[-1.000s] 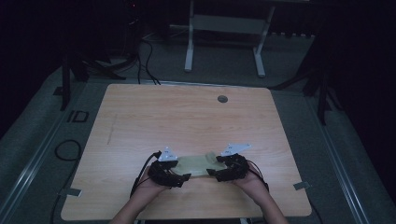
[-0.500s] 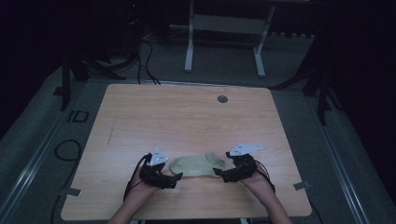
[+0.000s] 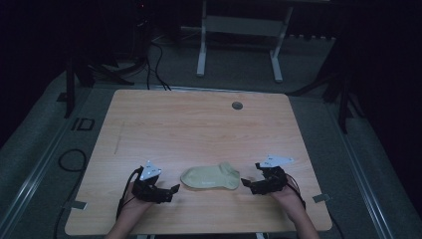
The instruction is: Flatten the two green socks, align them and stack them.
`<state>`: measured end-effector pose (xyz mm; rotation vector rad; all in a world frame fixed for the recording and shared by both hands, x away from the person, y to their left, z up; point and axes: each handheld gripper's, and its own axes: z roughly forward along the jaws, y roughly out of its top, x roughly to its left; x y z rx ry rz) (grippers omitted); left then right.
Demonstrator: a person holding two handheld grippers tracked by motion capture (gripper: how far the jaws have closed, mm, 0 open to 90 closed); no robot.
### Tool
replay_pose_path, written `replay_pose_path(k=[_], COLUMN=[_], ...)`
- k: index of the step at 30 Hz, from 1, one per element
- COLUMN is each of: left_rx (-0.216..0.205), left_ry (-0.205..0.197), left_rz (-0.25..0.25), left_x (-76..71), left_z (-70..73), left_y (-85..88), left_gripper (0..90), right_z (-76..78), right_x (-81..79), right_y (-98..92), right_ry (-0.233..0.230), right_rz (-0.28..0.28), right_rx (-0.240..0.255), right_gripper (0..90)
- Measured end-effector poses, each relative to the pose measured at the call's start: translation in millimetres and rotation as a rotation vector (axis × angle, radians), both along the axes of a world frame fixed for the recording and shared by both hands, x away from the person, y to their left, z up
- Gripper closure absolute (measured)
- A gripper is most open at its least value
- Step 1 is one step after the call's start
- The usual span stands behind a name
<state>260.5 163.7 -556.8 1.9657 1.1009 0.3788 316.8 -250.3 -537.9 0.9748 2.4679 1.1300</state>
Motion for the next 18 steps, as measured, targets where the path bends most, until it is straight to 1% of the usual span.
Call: replay_pose_path(k=[1,2,3,4,5,6,9,14,16,18], left_rx=[-0.005,-0.002,0.0,0.0,-0.002,-0.004,-0.013,-0.018,-0.016,-0.025], left_ry=[0.003,0.005,0.0,0.0,0.003,0.001,0.004,0.011,0.009,0.004], left_rz=[0.005,0.012,0.022,0.022,0.038,0.046,0.066,0.103,0.104,0.115], left_x=[-1.1,-2.3,-3.8,-3.8,-5.7,-6.8,-9.1,-13.8,-14.8,-18.9], left_z=[0.1,0.4,0.5,0.5,0.4,0.1,-0.9,-4.7,-5.0,-4.3], left_y=[3.9,7.8,11.4,11.4,18.1,21.2,30.4,42.1,44.3,49.4], left_gripper=[7.7,7.7,7.7,7.7,7.7,7.7,7.7,7.6,7.7,7.7], right_z=[-1.1,-2.2,-3.1,-3.1,-4.1,-5.5,-7.2,-9.3,-9.7,-11.5], right_x=[0.0,-0.2,-0.4,-0.4,-0.7,-1.3,-2.8,-6.4,-7.4,-9.7], right_y=[-3.3,-6.7,-10.3,-10.3,-13.8,-20.9,-30.7,-45.2,-47.7,-56.6], right_ry=[0.002,0.004,0.007,0.007,0.009,0.014,0.006,0.009,0.012,0.017], right_rz=[-0.008,-0.018,-0.027,-0.027,-0.037,-0.052,-0.068,-0.084,-0.091,-0.112], right_rx=[-0.003,-0.004,-0.003,-0.003,0.0,-0.001,-0.007,-0.016,-0.019,-0.016], right_gripper=[14.1,14.1,14.1,14.1,14.1,14.1,14.3,14.3,14.4,14.3])
